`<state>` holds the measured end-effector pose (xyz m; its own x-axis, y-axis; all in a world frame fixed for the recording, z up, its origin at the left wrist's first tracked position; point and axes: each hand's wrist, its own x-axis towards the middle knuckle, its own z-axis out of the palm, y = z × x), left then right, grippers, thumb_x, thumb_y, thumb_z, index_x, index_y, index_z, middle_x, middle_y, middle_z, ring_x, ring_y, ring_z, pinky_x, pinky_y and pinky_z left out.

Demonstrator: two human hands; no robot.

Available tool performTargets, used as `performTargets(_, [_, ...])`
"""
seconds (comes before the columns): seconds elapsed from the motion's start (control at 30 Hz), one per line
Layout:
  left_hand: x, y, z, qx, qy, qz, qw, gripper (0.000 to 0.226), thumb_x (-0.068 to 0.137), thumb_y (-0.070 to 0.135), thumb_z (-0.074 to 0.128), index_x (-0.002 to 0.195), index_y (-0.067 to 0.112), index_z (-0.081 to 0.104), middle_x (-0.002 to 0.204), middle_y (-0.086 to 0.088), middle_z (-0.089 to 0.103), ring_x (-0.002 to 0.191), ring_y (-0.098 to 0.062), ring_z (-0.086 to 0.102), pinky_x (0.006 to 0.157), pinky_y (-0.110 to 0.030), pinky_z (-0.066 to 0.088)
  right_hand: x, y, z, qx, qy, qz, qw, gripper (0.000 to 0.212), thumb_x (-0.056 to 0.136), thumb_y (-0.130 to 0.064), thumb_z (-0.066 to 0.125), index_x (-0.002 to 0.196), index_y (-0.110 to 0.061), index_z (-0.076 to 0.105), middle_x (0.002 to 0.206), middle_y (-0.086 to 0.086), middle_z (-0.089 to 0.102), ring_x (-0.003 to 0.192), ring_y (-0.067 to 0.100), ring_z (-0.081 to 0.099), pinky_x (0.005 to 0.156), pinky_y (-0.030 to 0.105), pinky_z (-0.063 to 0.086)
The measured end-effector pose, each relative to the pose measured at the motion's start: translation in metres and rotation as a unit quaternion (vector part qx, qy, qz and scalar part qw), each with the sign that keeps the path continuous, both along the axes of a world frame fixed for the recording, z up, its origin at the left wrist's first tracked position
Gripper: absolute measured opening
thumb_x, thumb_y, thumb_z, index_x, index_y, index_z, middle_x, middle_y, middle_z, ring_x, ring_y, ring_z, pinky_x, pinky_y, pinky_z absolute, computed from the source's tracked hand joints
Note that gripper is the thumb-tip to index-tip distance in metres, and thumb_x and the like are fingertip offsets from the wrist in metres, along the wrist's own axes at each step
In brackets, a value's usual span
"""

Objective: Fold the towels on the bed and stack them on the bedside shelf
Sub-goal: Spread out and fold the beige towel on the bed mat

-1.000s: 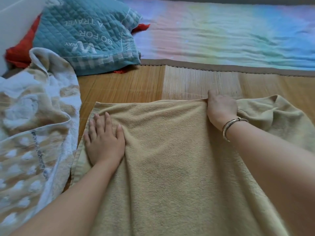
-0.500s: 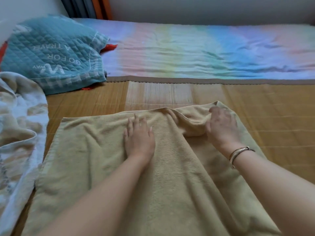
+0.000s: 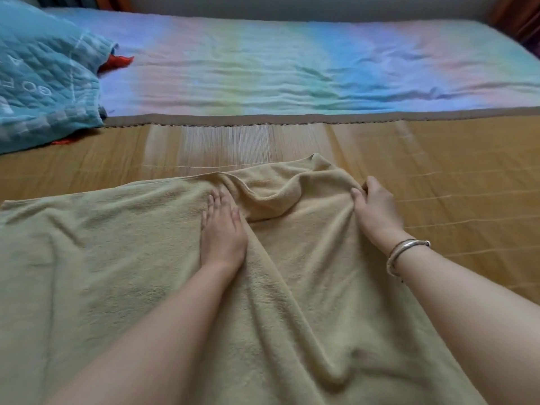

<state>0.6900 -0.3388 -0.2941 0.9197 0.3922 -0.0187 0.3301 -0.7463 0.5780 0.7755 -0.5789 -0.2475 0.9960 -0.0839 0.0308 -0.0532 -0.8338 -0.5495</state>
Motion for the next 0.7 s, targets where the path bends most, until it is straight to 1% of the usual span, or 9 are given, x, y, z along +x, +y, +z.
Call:
performTargets(0.13, [0.002, -0.005, -0.004, 0.030, -0.003, 0.024, 0.999, 0.054, 0.103, 0.029, 0.018, 0.152, 0.011, 0.008, 0.161, -0.002, 0.005, 0.148, -0.012, 0.000, 0.119, -0.029, -0.001, 0.010, -0.012, -0.001, -0.097, 0.005, -0.041, 0.994, 0.013, 0.098, -0.027, 0.043, 0.094, -0.015, 0.045, 0.105, 0.019, 0.061, 0.094, 0.037, 0.057, 0.068, 0.037, 0.038])
performTargets(0.2, [0.002, -0.008, -0.009, 0.061, 0.001, 0.035, 0.998, 0.055, 0.103, 0.032, 0.016, 0.153, 0.013, 0.006, 0.161, 0.000, 0.004, 0.148, -0.011, -0.001, 0.120, -0.030, 0.000, 0.012, -0.007, -0.007, -0.134, 0.021, -0.042, 0.990, 0.020, 0.095, -0.018, 0.046, 0.113, -0.009, 0.045, 0.119, 0.019, 0.052, 0.108, 0.038, 0.051, 0.081, 0.042, 0.041])
performTargets(0.27, [0.002, -0.010, -0.013, 0.085, -0.001, 0.040, 0.996, 0.055, 0.102, 0.034, 0.015, 0.153, 0.014, 0.004, 0.161, 0.000, 0.003, 0.148, -0.011, -0.002, 0.121, -0.030, 0.000, 0.011, 0.002, -0.011, -0.170, -0.044, -0.027, 0.984, 0.029, 0.089, -0.013, 0.048, 0.117, -0.007, 0.044, 0.122, 0.018, 0.048, 0.112, 0.037, 0.045, 0.089, 0.044, 0.039])
performTargets(0.33, [0.002, -0.012, -0.016, 0.093, -0.014, 0.054, 0.994, 0.055, 0.102, 0.033, 0.015, 0.152, 0.012, 0.004, 0.161, -0.001, 0.004, 0.148, -0.011, -0.001, 0.120, -0.029, 0.000, 0.009, 0.012, -0.014, -0.194, -0.094, 0.019, 0.976, 0.030, 0.091, -0.029, 0.048, 0.112, -0.007, 0.048, 0.117, 0.016, 0.051, 0.109, 0.034, 0.046, 0.089, 0.044, 0.037])
performTargets(0.4, [0.001, -0.013, -0.017, 0.094, -0.027, 0.066, 0.993, 0.055, 0.103, 0.031, 0.016, 0.152, 0.010, 0.005, 0.161, -0.003, 0.005, 0.148, -0.012, 0.000, 0.120, -0.028, 0.000, 0.010, 0.021, -0.017, -0.228, -0.052, 0.049, 0.971, 0.050, 0.092, -0.049, 0.045, 0.118, -0.006, 0.047, 0.122, 0.015, 0.050, 0.113, 0.034, 0.045, 0.092, 0.045, 0.037])
performTargets(0.43, [0.000, -0.014, -0.017, 0.098, -0.027, 0.068, 0.993, 0.055, 0.103, 0.029, 0.017, 0.152, 0.009, 0.005, 0.161, -0.004, 0.004, 0.148, -0.013, 0.000, 0.120, -0.028, 0.000, 0.012, 0.024, -0.020, -0.254, -0.029, 0.055, 0.965, 0.056, 0.091, -0.054, 0.044, 0.122, -0.007, 0.045, 0.125, 0.014, 0.049, 0.115, 0.033, 0.044, 0.093, 0.044, 0.036])
performTargets(0.5, [0.000, -0.014, -0.019, 0.110, -0.023, 0.068, 0.991, 0.055, 0.102, 0.027, 0.017, 0.152, 0.008, 0.005, 0.161, -0.005, 0.003, 0.148, -0.014, -0.001, 0.120, -0.028, 0.000, 0.017, 0.030, -0.025, -0.294, -0.026, 0.082, 0.952, 0.047, 0.095, -0.048, 0.042, 0.123, -0.011, 0.046, 0.127, 0.011, 0.050, 0.116, 0.032, 0.045, 0.093, 0.042, 0.035])
performTargets(0.6, [0.001, -0.013, -0.019, 0.116, -0.021, 0.066, 0.991, 0.055, 0.102, 0.026, 0.017, 0.152, 0.007, 0.006, 0.161, -0.006, 0.003, 0.148, -0.015, -0.001, 0.121, -0.030, 0.000, 0.025, 0.031, -0.024, -0.271, -0.051, 0.115, 0.954, 0.027, 0.099, -0.033, 0.038, 0.116, -0.017, 0.053, 0.123, 0.007, 0.057, 0.112, 0.031, 0.049, 0.087, 0.040, 0.037])
performTargets(0.7, [0.001, -0.014, -0.020, 0.115, -0.020, 0.062, 0.991, 0.055, 0.102, 0.028, 0.015, 0.152, 0.008, 0.006, 0.161, -0.006, 0.002, 0.148, -0.014, -0.002, 0.120, -0.030, 0.000, 0.041, 0.016, -0.016, -0.163, -0.045, 0.024, 0.985, 0.025, 0.100, -0.027, 0.037, 0.113, -0.011, 0.052, 0.118, 0.014, 0.056, 0.107, 0.036, 0.054, 0.076, 0.039, 0.039])
